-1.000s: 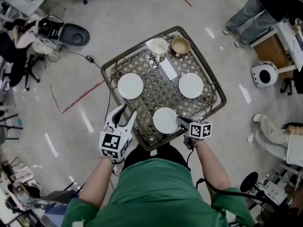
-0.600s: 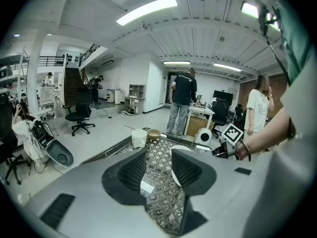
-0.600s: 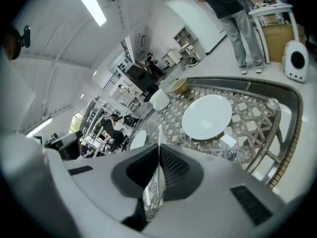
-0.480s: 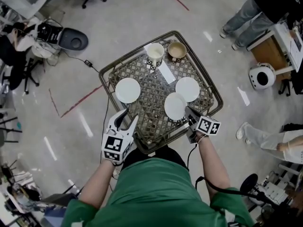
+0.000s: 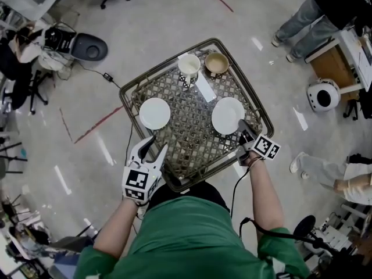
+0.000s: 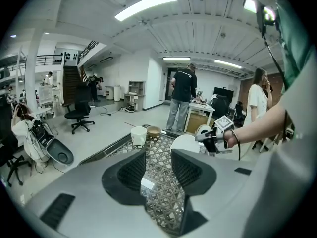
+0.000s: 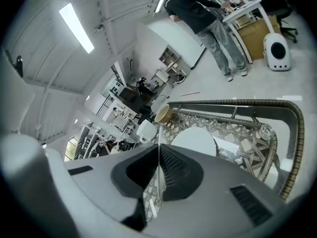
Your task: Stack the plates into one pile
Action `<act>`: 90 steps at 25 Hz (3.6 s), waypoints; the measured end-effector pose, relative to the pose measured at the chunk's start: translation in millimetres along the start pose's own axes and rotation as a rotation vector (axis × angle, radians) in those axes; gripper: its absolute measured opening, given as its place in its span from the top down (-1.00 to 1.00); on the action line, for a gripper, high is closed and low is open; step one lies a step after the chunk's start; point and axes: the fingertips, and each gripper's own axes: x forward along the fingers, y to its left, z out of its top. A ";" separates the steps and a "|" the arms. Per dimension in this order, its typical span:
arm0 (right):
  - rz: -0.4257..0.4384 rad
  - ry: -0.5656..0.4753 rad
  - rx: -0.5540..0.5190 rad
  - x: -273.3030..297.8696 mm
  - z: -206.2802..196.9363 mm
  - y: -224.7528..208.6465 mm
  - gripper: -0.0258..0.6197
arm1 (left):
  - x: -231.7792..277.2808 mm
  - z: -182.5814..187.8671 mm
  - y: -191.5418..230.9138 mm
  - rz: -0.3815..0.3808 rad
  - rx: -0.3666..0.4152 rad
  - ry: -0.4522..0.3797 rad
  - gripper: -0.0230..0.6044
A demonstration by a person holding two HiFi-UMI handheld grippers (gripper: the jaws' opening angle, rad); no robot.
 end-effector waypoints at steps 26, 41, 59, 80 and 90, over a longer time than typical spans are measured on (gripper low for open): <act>-0.340 0.054 -0.033 36.9 4.3 -110.1 0.69 | 7.2 0.7 9.8 0.061 -0.021 0.021 0.37; -0.158 0.048 -0.326 39.1 3.9 25.9 0.41 | -13.5 5.4 21.2 0.106 -0.067 -0.055 0.37; 0.023 0.431 -0.222 165.9 -192.7 137.6 0.46 | -125.8 -61.1 112.4 0.270 -0.178 -0.070 0.37; -0.083 0.457 -0.161 246.3 -224.4 133.0 0.71 | -135.7 -79.9 165.3 0.274 -0.199 -0.027 0.38; 0.029 0.353 -0.145 214.0 -193.6 166.0 0.82 | -121.6 -64.2 143.2 0.229 -0.183 -0.048 0.38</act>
